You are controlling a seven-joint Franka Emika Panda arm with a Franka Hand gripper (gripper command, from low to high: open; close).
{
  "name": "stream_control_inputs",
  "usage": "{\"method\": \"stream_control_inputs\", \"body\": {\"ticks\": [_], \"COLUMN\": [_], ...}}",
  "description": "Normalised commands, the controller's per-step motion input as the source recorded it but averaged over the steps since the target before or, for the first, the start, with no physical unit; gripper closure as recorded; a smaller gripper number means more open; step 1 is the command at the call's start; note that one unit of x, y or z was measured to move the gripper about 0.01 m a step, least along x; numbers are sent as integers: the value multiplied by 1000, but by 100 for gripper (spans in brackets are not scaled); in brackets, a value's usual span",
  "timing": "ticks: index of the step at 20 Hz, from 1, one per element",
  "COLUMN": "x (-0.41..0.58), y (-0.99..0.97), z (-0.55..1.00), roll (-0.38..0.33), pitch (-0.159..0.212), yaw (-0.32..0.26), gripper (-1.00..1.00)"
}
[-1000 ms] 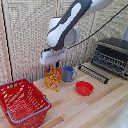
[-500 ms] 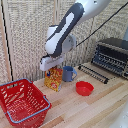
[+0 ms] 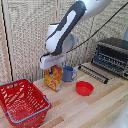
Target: Carefully direct your gripping tool toward the mac and cheese carton. Clutch the mac and cheese carton gently but firmly in your gripping tool. Slide your gripping tool, with the carton in hand, above the container. Loosen your grip, letting the carton of mac and cheese effortlessly fall into the container.
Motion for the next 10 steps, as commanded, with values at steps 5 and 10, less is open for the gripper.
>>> {"method": "stream_control_inputs", "body": {"ticks": [5,10], "x": [22,-7], "y": [9,320], "z": [1000,1000], "roll": [7,0], "pitch": [38,31], "yaw": [-1,-3], "gripper": [100,100]}}
